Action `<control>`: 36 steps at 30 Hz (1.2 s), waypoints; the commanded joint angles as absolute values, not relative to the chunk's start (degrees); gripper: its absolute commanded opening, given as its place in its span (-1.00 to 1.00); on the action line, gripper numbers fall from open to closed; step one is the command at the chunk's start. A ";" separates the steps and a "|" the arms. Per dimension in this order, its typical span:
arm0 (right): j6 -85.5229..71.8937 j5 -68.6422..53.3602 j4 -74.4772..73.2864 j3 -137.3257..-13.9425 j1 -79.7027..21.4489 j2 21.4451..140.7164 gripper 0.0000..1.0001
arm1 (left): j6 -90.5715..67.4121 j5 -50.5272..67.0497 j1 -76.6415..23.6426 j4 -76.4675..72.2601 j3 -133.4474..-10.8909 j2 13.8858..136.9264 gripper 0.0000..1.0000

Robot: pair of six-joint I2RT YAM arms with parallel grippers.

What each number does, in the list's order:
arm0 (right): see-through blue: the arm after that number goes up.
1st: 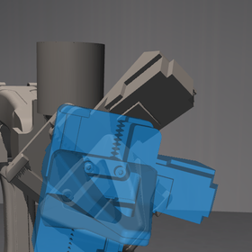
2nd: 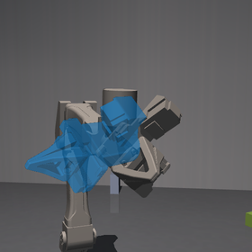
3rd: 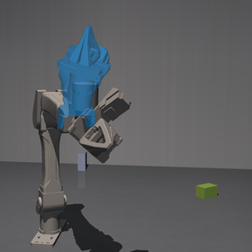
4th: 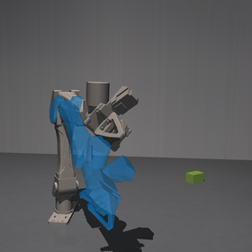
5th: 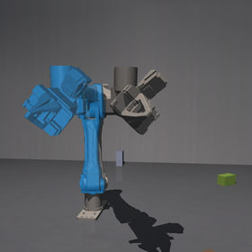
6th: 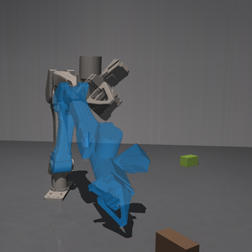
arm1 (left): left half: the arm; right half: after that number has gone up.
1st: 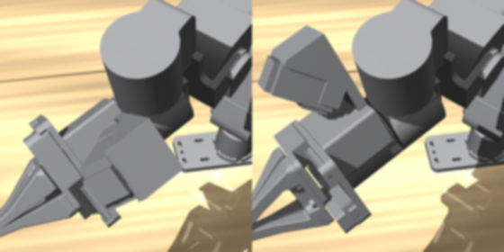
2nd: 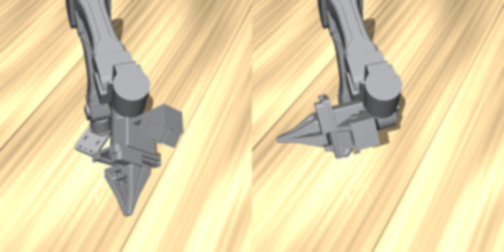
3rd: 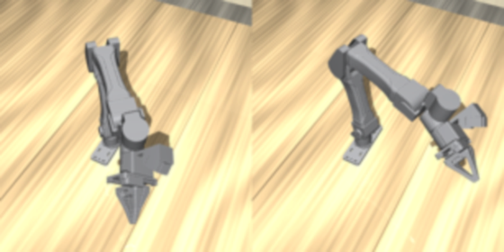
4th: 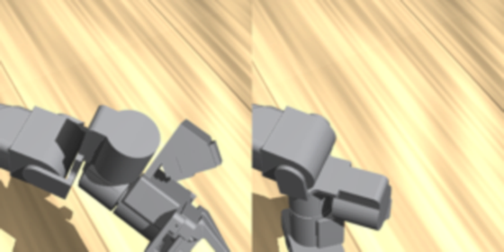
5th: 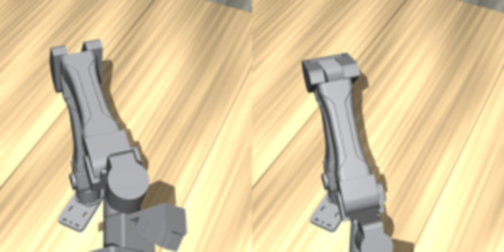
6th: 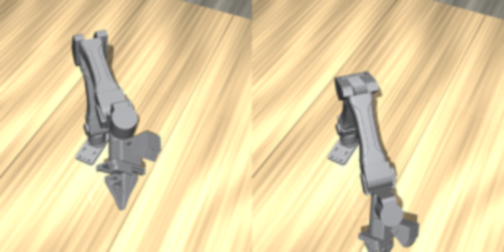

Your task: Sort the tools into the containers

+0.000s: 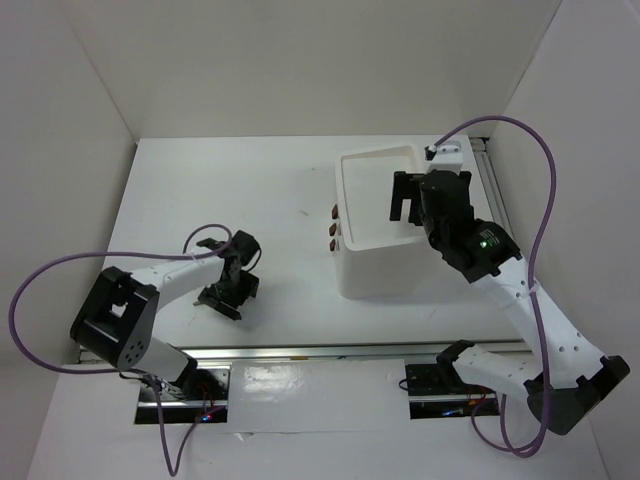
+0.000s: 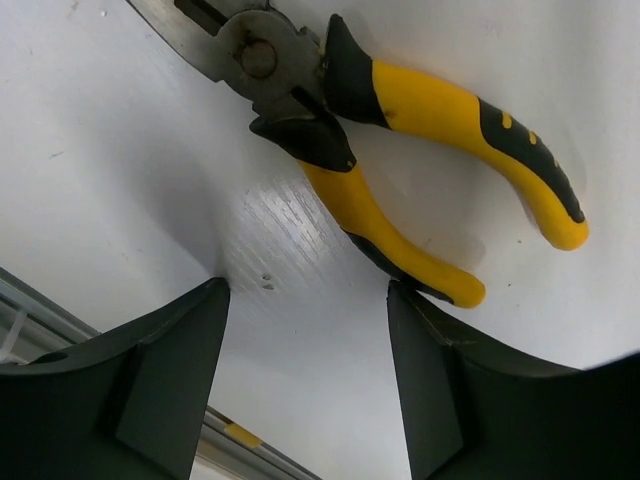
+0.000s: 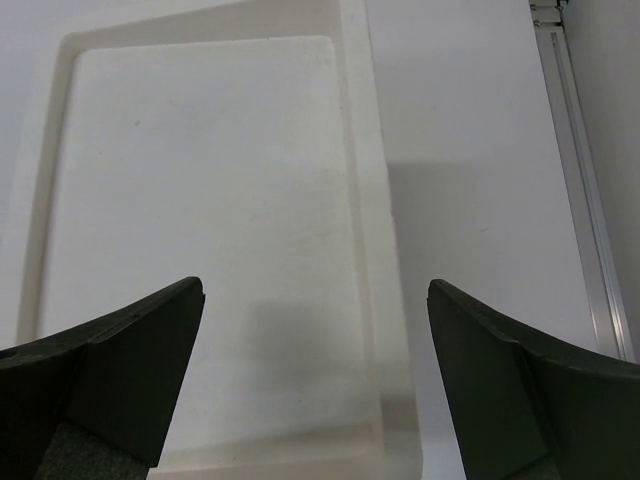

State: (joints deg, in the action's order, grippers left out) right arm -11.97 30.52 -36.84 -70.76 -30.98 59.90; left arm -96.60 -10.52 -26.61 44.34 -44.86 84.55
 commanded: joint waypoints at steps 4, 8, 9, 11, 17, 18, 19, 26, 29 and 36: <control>-10.72 33.31 -34.89 -70.66 -32.17 59.15 1.00 | -96.68 -11.25 -26.89 42.54 -44.46 78.95 0.52; -10.72 33.31 -34.89 -71.19 -32.17 59.68 1.00 | -98.51 -13.70 -27.69 44.90 -45.53 74.19 0.52; -10.72 33.31 -34.89 -71.19 -32.17 59.68 1.00 | -99.05 -13.71 -27.69 44.91 -45.53 72.35 0.52; -10.72 33.31 -34.89 -71.19 -32.17 59.68 1.00 | -99.05 -14.50 -26.28 44.91 -45.53 71.81 0.52; -10.72 33.31 -34.89 -71.19 -32.17 59.15 1.00 | -98.44 -11.78 -22.76 44.91 -45.53 78.48 0.52; -10.72 33.83 -34.89 -71.19 -32.69 58.63 1.00 | -98.44 -11.78 -22.76 44.91 -45.53 79.79 0.52; -10.72 33.84 -34.89 -71.19 -32.70 58.62 1.00 | -98.44 -11.78 -22.76 43.95 -45.53 80.41 0.52; -10.72 34.98 -34.89 -71.19 -33.22 57.49 1.00 | -99.14 -10.28 -21.62 43.95 -45.00 85.77 0.52; -10.72 34.98 -34.89 -71.19 -33.22 57.48 1.00 | -99.14 -7.92 -21.62 43.95 -45.00 89.20 0.49; -10.72 34.98 -34.28 -71.19 -33.22 56.43 1.00 | -95.81 -5.98 -21.62 43.95 -45.00 93.96 -1.00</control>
State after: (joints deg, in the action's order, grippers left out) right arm -11.03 33.67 -36.84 -70.74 -32.71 58.37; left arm -96.40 -4.34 -21.47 43.90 -48.34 89.56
